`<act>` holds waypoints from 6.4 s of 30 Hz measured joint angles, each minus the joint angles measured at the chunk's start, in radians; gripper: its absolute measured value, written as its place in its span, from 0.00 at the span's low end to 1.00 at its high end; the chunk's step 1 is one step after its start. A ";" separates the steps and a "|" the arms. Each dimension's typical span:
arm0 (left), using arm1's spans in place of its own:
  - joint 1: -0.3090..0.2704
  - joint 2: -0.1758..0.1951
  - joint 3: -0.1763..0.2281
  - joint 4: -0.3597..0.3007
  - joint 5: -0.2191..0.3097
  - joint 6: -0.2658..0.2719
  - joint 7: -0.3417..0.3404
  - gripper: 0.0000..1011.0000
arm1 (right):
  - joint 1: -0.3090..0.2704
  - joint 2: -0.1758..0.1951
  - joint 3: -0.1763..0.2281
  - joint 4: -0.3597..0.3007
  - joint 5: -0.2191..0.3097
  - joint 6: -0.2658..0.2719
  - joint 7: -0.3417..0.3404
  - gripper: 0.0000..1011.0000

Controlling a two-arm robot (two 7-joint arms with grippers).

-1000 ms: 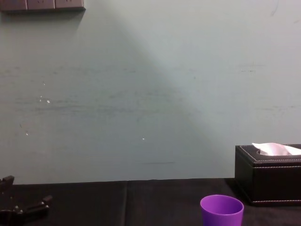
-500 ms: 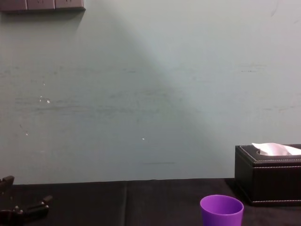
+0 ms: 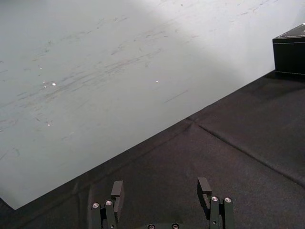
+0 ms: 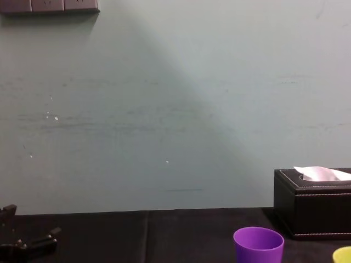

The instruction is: Stack the three plastic cups sequentially using one hand.

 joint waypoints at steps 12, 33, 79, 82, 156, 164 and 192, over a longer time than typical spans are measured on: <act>0.000 0.000 0.000 0.000 0.000 0.000 0.000 1.00 | -0.026 0.053 0.049 -0.167 0.041 0.150 -0.061 0.73; 0.000 0.000 0.000 0.000 0.000 0.000 0.000 1.00 | 0.169 -0.022 -0.035 -0.130 -0.013 0.251 -0.121 0.73; 0.000 0.000 0.000 0.000 0.000 0.000 0.000 1.00 | 0.485 -0.186 -0.210 0.160 -0.096 0.290 -0.078 0.73; 0.000 0.000 0.000 0.000 0.000 0.000 0.000 1.00 | 0.489 -0.192 -0.214 0.173 -0.095 0.285 -0.075 0.73; 0.000 0.000 0.000 0.000 0.000 0.000 0.000 1.00 | 0.416 -0.157 -0.180 0.132 -0.052 0.227 -0.062 0.99; 0.000 0.000 0.000 0.000 0.000 0.000 0.000 1.00 | 0.270 -0.071 -0.129 0.018 -0.013 0.168 -0.044 0.99; 0.000 0.000 0.000 0.000 0.000 0.000 0.000 1.00 | 0.124 -0.046 -0.162 0.027 -0.069 0.047 0.024 0.99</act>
